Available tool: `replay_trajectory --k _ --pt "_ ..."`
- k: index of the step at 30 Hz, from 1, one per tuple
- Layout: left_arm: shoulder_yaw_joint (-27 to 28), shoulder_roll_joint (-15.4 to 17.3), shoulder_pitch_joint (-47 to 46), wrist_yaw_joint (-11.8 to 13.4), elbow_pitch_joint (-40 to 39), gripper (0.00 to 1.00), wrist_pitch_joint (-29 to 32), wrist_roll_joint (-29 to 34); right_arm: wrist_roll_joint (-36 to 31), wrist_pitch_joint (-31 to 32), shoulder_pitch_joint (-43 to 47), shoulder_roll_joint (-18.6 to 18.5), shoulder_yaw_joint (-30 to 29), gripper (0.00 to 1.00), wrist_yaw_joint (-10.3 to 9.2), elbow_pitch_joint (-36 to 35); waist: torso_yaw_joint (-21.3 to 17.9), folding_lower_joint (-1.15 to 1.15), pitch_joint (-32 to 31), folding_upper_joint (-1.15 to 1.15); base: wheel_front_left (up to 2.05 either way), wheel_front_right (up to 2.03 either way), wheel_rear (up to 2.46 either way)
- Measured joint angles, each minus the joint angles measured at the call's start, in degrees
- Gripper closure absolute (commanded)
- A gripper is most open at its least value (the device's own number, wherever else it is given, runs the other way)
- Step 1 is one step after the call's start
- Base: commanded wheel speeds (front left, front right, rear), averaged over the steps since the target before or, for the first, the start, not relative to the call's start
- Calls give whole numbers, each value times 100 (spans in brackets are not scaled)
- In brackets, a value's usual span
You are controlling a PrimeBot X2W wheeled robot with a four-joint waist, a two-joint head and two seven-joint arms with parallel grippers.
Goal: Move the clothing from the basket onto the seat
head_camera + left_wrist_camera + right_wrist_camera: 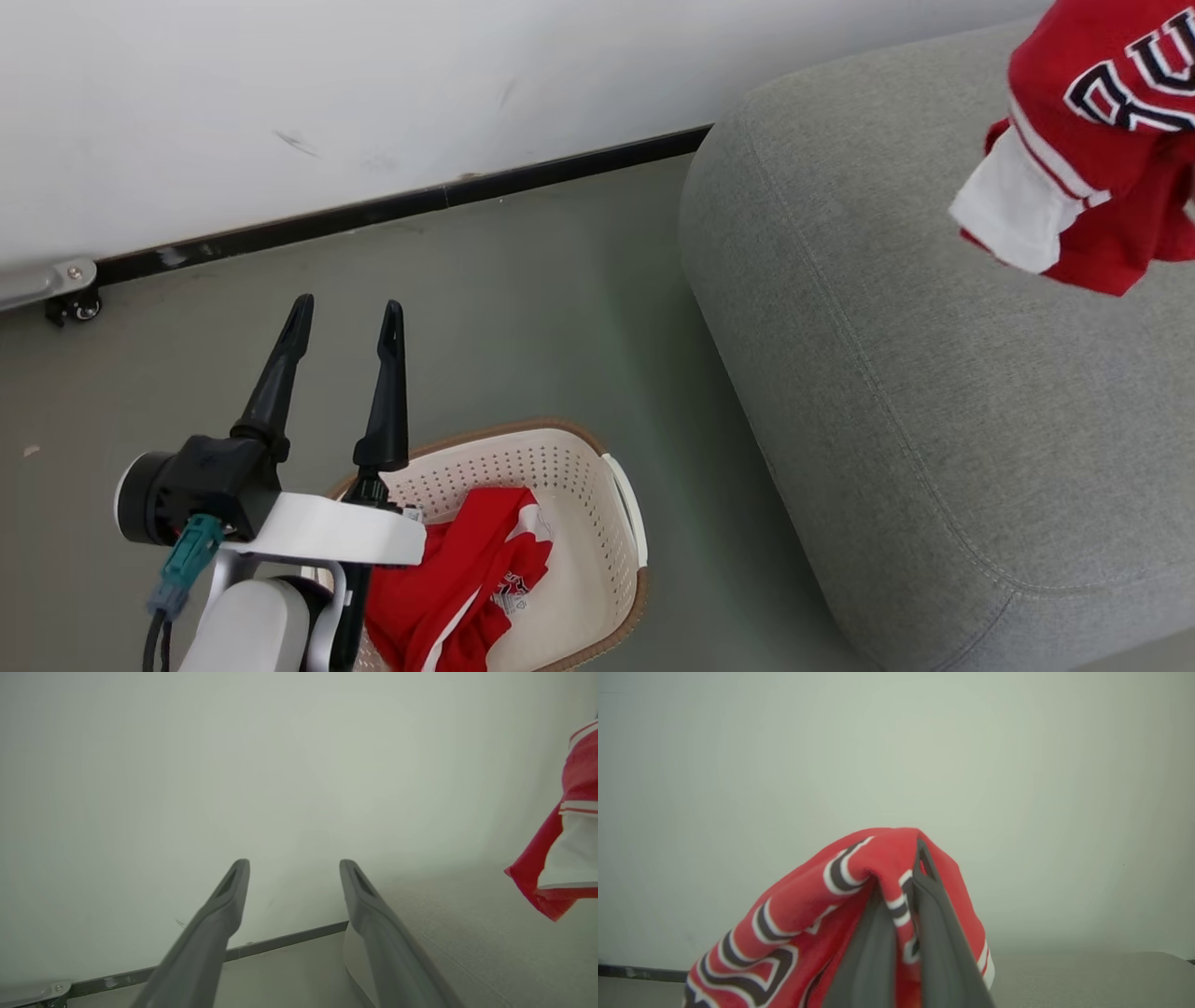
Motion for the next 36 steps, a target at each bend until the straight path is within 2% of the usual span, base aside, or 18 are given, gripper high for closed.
replay_trajectory --k 8,14,36 --pt "-68 100 -13 -2 -229 0 3 146 136 66 -413 -417 -282 100 1 352 102 0 324 0 0 0 0" --pt "-99 215 -87 -36 -389 0 80 196 256 60 -595 -569 -420 100 0 603 160 0 568 0 0 0 0" --pt "-212 414 -411 -87 -753 0 466 394 345 -620 -648 -467 -357 100 0 1544 201 0 1309 0 0 0 0"
